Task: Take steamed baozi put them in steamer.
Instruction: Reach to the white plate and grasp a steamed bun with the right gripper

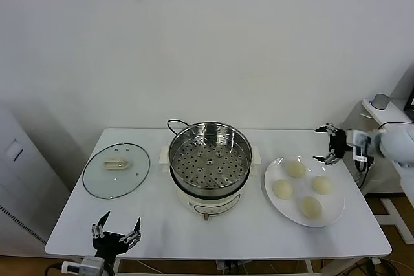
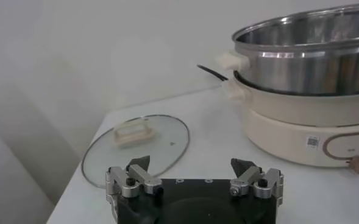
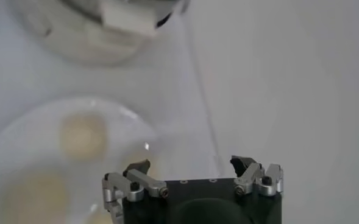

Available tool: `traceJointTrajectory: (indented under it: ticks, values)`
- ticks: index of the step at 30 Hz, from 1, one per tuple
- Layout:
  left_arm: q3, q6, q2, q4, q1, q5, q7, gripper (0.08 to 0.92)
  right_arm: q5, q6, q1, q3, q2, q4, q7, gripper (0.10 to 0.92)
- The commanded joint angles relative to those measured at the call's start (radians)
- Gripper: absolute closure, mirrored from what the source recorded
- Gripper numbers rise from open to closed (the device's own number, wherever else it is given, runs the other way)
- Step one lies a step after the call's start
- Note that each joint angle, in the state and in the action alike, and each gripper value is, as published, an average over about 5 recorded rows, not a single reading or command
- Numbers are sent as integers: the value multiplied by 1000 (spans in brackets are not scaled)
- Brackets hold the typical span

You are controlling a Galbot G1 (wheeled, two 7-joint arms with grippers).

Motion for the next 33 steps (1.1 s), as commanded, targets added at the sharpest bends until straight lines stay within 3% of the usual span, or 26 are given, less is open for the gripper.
traceJointTrajectory:
  ticks: [1, 11, 33]
  values:
    - [-9, -6, -13, -1, 4, 0, -1, 177, -193, 59, 222, -264, 82, -223, -78, 203]
    - [-39, -5, -13, -3, 18, -5, 1, 177, -225, 60, 100, -132, 269, -340, -21, 203]
    - [-44, -8, -13, 5, 24, -3, 5, 177, -264, 56, 65, -72, 340, -450, 111, 203]
